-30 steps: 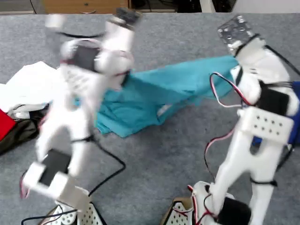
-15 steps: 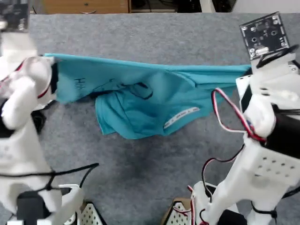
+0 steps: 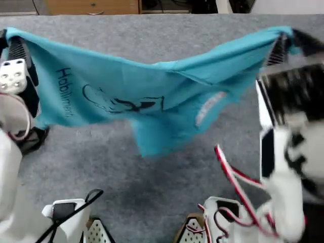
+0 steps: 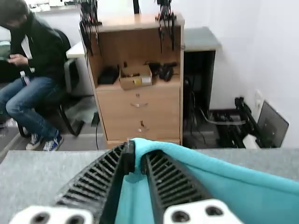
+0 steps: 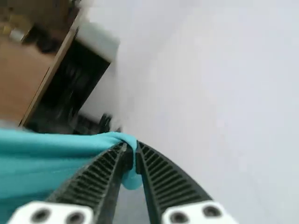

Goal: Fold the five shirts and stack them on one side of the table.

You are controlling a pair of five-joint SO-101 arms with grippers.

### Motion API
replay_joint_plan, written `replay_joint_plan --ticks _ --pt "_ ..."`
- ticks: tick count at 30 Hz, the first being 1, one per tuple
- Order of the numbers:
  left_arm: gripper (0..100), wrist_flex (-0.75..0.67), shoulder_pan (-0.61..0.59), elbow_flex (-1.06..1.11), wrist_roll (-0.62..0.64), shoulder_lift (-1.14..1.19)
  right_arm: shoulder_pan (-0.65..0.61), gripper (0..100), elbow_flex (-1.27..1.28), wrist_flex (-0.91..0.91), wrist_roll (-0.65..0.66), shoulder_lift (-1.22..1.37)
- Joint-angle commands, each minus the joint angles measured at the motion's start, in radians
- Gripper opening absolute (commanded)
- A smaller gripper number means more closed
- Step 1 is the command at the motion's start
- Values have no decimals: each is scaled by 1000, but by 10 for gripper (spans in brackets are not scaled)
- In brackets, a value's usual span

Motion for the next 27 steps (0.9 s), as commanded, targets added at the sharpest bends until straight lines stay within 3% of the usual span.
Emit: replay_joint_plan --ticks 1,10,20,27 --pt "18 -28 -17 -34 3 -31 -10 2 -116 -58 3 -5" --pt "18 -25 -17 -34 3 -107 -7 2 -297 -63 172 -12" --pt "19 189 -11 -28 -2 -111 -7 2 -314 -63 308 4" --pt "19 187 -11 35 -138 -124 -7 2 -295 -109 308 4"
